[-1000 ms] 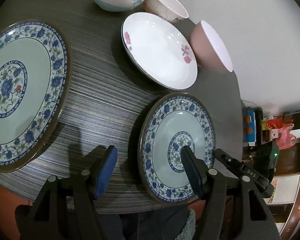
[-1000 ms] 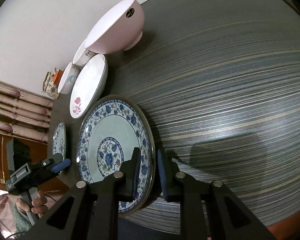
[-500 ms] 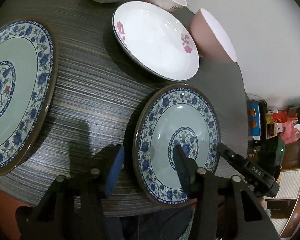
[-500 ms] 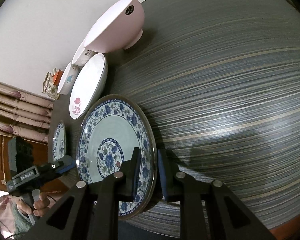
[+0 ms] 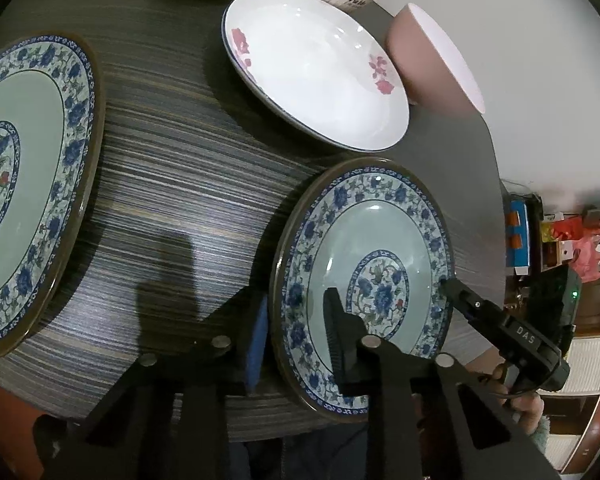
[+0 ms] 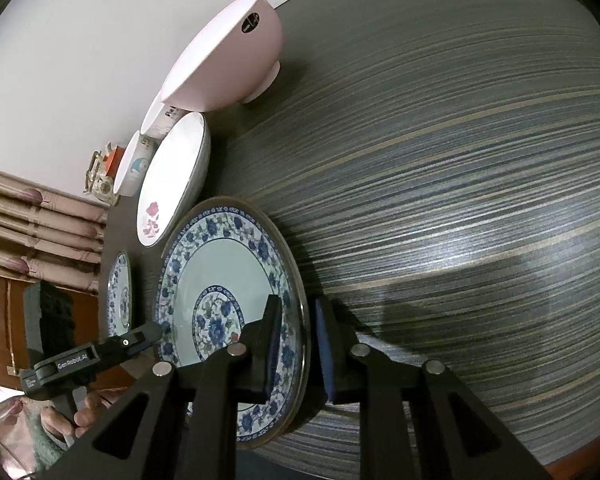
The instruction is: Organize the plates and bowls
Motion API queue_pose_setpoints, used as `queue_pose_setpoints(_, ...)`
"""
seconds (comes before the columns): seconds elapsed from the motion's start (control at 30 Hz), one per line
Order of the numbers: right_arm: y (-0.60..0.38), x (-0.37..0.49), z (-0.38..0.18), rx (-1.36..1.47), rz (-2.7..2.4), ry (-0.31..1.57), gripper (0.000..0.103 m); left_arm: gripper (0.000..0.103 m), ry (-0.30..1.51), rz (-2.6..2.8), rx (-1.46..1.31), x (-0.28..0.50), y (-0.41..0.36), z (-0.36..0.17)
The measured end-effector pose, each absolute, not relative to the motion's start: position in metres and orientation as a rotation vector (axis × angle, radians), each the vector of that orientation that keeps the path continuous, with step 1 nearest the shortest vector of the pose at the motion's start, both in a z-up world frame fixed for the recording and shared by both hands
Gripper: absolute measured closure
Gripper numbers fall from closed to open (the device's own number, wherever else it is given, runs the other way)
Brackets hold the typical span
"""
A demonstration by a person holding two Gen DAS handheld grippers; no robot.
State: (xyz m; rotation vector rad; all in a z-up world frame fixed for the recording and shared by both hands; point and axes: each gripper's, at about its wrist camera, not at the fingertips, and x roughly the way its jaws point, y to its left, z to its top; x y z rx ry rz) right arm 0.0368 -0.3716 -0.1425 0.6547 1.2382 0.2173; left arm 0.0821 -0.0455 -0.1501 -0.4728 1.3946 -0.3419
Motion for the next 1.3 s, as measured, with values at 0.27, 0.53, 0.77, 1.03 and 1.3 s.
queue_pose_setpoints(0.27, -0.366, 0.039, -0.142, 0.614, 0.216, 1.239, 0.091, 0.092, 1.395, -0.332, -0.457, 0.083, -0.044, -0.154)
queue_pose_setpoints(0.53, -0.361, 0.037, -0.138, 0.604, 0.211, 1.231, 0.092, 0.092, 1.378, -0.338, -0.438, 0.081, -0.042, -0.151)
queue_pose_setpoints(0.77, -0.351, 0.034, -0.133, 0.599, 0.224, 1.23, 0.092, 0.092, 1.358, -0.346, -0.431, 0.077, -0.035, -0.146)
queue_pose_setpoints(1.03, -0.33, 0.033, -0.12, 0.588, 0.247, 1.213, 0.092, 0.092, 1.321, -0.34, -0.423, 0.074, -0.018, -0.134)
queue_pose_setpoints(1.3, -0.294, 0.047, -0.104, 0.561, 0.287, 1.203, 0.092, 0.092, 1.277, -0.304, -0.442, 0.07, 0.018, -0.119)
